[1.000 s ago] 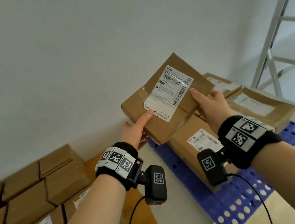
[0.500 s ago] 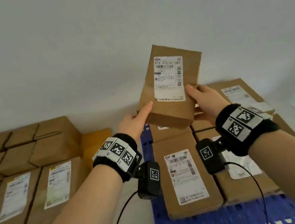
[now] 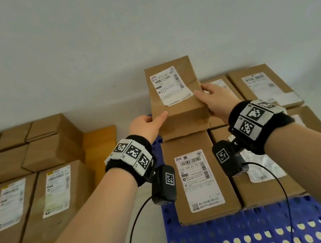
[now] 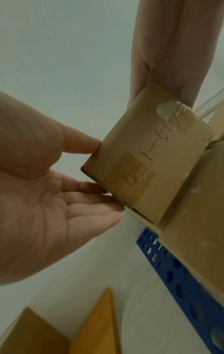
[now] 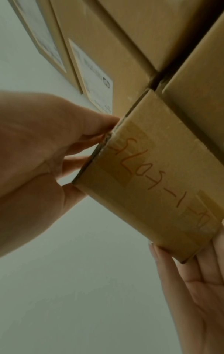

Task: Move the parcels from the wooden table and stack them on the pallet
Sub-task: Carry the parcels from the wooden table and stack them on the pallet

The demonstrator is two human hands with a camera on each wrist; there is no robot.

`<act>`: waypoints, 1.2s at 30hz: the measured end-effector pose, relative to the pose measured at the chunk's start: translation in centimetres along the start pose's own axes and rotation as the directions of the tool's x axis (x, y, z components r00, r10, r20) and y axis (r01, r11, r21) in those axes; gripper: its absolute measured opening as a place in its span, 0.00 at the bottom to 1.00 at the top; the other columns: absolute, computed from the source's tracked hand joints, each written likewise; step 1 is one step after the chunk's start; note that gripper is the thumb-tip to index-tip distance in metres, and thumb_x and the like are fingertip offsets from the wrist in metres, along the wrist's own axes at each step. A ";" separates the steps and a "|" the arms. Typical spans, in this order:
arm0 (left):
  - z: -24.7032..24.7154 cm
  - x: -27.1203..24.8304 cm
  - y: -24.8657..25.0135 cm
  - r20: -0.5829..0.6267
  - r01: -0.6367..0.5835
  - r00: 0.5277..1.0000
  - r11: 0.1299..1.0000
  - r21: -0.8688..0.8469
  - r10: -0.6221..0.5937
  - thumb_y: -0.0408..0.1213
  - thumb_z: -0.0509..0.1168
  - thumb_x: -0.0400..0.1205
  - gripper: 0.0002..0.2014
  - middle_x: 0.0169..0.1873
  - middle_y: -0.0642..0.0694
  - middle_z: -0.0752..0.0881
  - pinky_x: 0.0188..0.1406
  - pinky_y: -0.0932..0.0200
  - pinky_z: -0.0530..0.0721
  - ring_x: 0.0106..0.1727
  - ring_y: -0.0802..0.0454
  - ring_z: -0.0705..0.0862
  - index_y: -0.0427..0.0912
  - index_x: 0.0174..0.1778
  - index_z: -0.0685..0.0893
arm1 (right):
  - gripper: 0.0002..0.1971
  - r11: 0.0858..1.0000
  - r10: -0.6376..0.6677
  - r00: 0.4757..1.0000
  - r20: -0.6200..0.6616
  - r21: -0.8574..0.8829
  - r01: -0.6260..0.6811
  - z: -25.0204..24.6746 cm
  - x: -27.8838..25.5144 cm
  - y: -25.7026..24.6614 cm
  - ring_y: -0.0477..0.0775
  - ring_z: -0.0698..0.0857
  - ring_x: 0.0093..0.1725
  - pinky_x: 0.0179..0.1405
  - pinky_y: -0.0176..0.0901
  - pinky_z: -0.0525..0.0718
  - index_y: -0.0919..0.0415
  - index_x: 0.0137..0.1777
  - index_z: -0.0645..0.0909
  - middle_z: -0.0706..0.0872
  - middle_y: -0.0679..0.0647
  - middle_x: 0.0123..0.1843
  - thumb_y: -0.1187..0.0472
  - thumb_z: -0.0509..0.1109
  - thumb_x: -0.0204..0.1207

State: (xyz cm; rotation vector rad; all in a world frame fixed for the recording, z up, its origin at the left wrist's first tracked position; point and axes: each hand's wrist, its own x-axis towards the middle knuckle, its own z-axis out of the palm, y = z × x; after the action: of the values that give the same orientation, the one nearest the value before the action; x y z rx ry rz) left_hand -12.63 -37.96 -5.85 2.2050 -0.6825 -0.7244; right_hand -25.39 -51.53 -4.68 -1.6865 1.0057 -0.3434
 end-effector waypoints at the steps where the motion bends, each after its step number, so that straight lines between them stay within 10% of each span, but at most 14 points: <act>1: 0.1 0.1 -0.1 0.000 -0.006 1.000 1.000 0.013 0.006 0.56 0.61 0.80 0.15 0.40 0.52 0.83 0.47 0.58 0.83 0.46 0.51 0.83 0.48 0.47 0.80 | 0.25 1.000 -0.001 1.000 0.003 0.005 0.001 0.1 0.1 0.2 0.58 0.79 0.65 0.64 0.59 0.81 0.57 0.78 0.65 0.78 0.57 0.69 0.51 0.59 0.83; 5: 0.3 0.4 -0.4 0.000 -0.027 1.000 0.999 0.037 0.027 0.56 0.60 0.81 0.14 0.33 0.57 0.79 0.33 0.68 0.74 0.35 0.60 0.78 0.50 0.42 0.76 | 0.25 1.000 -0.007 1.000 -0.003 0.008 0.007 0.3 0.3 0.7 0.58 0.78 0.66 0.66 0.58 0.80 0.57 0.79 0.63 0.77 0.56 0.70 0.51 0.57 0.84; 23: 0.6 0.9 0.2 -0.034 -0.022 0.999 0.997 0.076 0.025 0.56 0.59 0.82 0.23 0.40 0.53 0.79 0.40 0.62 0.74 0.44 0.53 0.78 0.40 0.61 0.80 | 0.23 0.998 0.008 1.000 -0.023 0.057 -0.006 1.0 1.7 1.5 0.57 0.78 0.65 0.67 0.58 0.78 0.57 0.78 0.66 0.78 0.56 0.68 0.51 0.54 0.85; 36: 0.6 0.6 0.4 -0.017 -0.002 1.000 0.997 0.083 0.003 0.56 0.60 0.81 0.18 0.28 0.55 0.73 0.33 0.67 0.73 0.30 0.61 0.73 0.53 0.28 0.66 | 0.25 0.999 0.032 0.998 -0.052 0.026 -0.031 1.1 1.8 1.6 0.57 0.75 0.70 0.70 0.58 0.76 0.56 0.81 0.62 0.75 0.55 0.73 0.51 0.55 0.85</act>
State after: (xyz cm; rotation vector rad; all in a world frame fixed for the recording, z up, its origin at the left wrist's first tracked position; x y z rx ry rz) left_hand -12.68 -38.88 -6.06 2.2828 -0.7180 -0.6859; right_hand -24.25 -52.26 -6.98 -1.6445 1.0613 -0.3795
